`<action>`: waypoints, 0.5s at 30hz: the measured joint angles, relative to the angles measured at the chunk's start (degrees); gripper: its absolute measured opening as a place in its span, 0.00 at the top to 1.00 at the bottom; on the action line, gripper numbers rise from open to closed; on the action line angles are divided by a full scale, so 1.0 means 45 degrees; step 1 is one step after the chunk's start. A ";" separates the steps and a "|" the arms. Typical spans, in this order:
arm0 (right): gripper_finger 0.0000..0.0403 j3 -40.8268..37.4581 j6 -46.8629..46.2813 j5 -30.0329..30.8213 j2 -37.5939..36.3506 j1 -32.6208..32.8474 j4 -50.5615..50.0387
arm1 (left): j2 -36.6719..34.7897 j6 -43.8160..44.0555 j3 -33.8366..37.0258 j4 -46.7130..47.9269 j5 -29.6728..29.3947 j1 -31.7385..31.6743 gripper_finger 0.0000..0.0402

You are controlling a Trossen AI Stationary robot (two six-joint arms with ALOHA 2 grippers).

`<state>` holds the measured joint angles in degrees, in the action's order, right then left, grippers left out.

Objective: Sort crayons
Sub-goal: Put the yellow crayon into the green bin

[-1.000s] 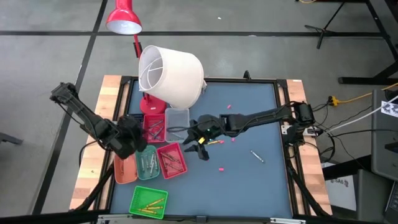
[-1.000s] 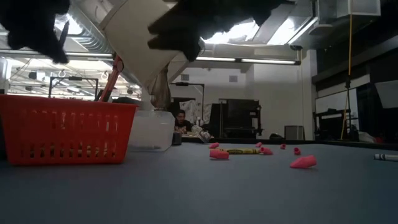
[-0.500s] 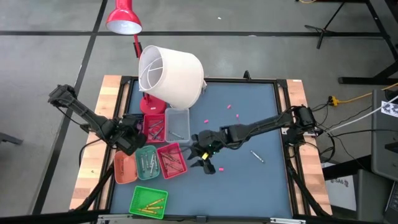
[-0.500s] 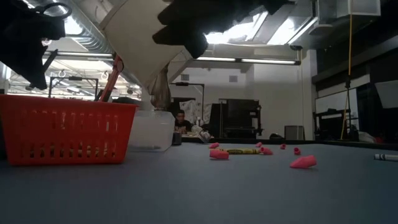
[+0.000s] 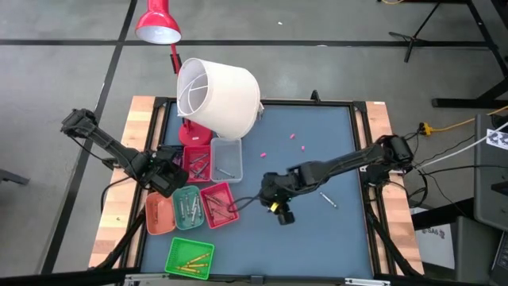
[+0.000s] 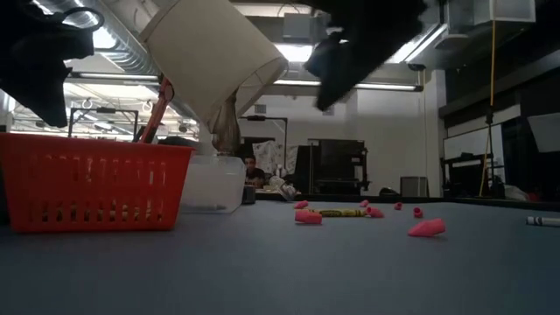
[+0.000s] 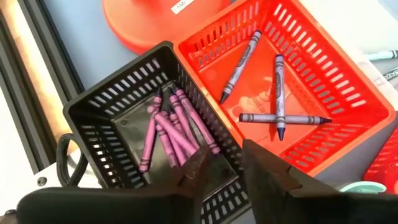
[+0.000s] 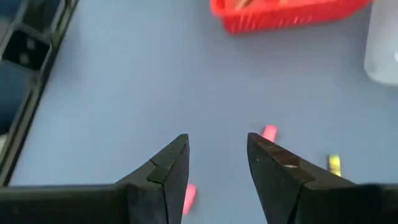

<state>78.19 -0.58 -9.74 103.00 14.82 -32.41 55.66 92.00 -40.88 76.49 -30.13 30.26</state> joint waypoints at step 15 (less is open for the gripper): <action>0.60 -0.2640 0.0578 0.2547 -0.1004 0.0033 -0.0819 | 0.0000 -0.0007 0.0000 -0.0005 -0.0028 0.0000 0.78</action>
<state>66.31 2.02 1.72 98.48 14.97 -36.09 55.66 91.96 -40.88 76.46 -30.26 30.26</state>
